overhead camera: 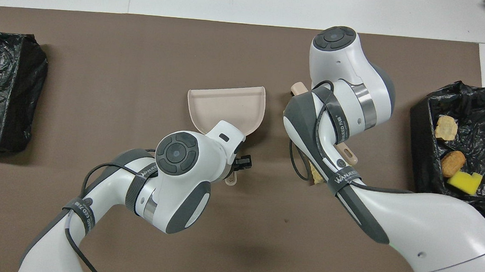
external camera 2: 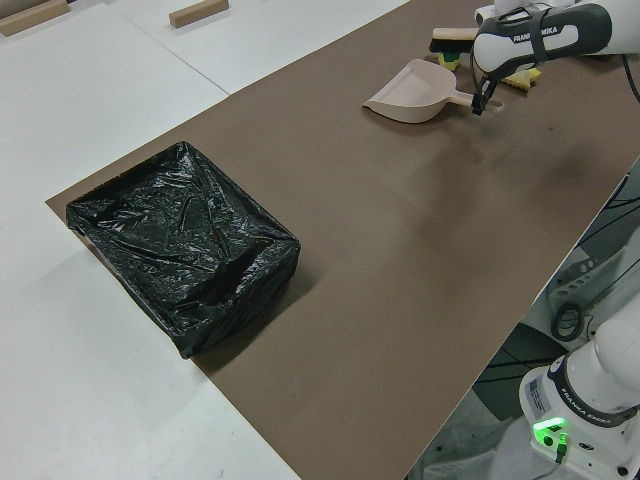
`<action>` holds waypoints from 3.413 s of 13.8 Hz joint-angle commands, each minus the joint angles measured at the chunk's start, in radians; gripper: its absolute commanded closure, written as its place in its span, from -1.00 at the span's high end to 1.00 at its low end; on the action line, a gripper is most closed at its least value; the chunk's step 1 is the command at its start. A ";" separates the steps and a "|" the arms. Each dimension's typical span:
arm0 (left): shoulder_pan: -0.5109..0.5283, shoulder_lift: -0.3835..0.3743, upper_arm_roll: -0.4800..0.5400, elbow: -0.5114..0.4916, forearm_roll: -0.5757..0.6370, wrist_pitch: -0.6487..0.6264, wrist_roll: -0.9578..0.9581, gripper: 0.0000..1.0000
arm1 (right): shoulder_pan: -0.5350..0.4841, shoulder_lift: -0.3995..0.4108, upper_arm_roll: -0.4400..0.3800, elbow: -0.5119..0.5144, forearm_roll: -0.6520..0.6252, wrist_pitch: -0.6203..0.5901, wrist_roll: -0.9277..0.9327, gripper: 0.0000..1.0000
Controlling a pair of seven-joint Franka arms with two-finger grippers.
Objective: Sweep and dump trash in bin
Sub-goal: 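Sweep the pieces toward the dustpan with the right gripper's brush, then brush the pieces into the dustpan held by the left gripper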
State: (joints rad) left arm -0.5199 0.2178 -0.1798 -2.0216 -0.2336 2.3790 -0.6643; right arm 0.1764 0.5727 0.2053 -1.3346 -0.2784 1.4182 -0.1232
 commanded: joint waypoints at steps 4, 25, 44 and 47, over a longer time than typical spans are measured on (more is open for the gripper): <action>0.000 -0.002 0.005 -0.006 0.017 -0.015 0.023 -0.68 | -0.080 -0.223 0.013 -0.299 0.007 0.016 -0.058 -1.00; 0.040 -0.095 0.059 0.086 0.184 -0.478 1.153 -1.00 | -0.256 -0.527 0.011 -0.887 0.287 0.410 0.370 -1.00; 0.067 -0.098 0.062 -0.009 0.232 -0.431 1.272 -1.00 | -0.038 -0.261 0.013 -0.653 0.501 0.438 0.466 -1.00; 0.064 -0.098 0.062 -0.011 0.232 -0.425 1.266 -1.00 | 0.034 -0.267 0.013 -0.652 0.513 0.455 0.303 -1.00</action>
State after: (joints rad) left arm -0.4648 0.1375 -0.1130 -2.0034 -0.0183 1.9176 0.6244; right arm 0.1757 0.2844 0.2129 -1.9979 0.1954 1.8521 0.2805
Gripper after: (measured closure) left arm 0.687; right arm 0.740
